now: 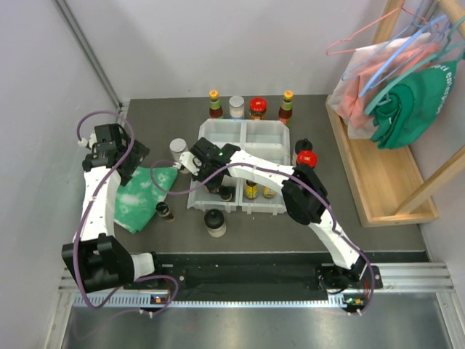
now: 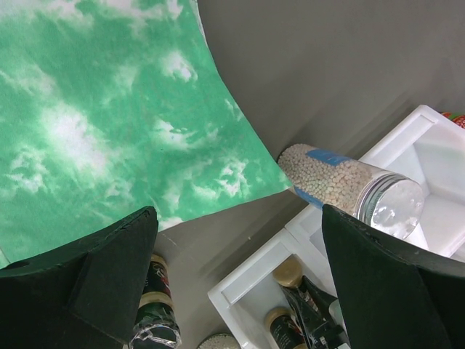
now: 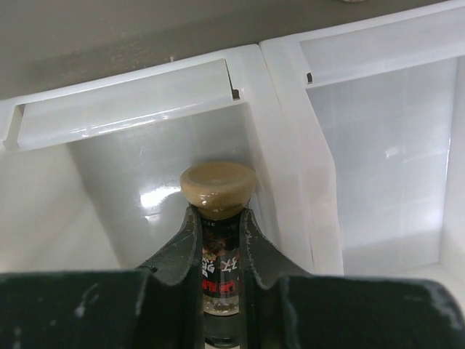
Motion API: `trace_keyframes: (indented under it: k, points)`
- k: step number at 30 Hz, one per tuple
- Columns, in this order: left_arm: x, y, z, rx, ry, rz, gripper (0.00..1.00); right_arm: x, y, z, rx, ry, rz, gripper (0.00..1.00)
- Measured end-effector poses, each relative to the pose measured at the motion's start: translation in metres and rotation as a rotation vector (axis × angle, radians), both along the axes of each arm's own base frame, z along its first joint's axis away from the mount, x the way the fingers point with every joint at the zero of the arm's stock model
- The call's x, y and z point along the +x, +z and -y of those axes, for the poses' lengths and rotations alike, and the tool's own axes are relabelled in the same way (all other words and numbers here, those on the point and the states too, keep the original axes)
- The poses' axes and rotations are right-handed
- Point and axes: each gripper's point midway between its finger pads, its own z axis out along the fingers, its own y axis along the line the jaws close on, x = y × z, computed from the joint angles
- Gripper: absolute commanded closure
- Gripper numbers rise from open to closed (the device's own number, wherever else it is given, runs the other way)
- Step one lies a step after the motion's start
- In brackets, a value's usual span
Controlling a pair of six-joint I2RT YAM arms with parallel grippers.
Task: Organize the condiment bottles
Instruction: Move the bottle to the storage box.
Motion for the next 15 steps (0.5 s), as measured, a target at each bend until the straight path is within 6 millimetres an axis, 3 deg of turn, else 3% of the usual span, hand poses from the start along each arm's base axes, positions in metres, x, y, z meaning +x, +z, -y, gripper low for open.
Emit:
trace_keyframes:
  k: [15]
  points:
    - [0.0007, 0.0006, -0.0008, 0.000, -0.001, 0.004, 0.01, -0.0011, 0.0080, 0.0073, -0.004, -0.040, 0.014, 1.00]
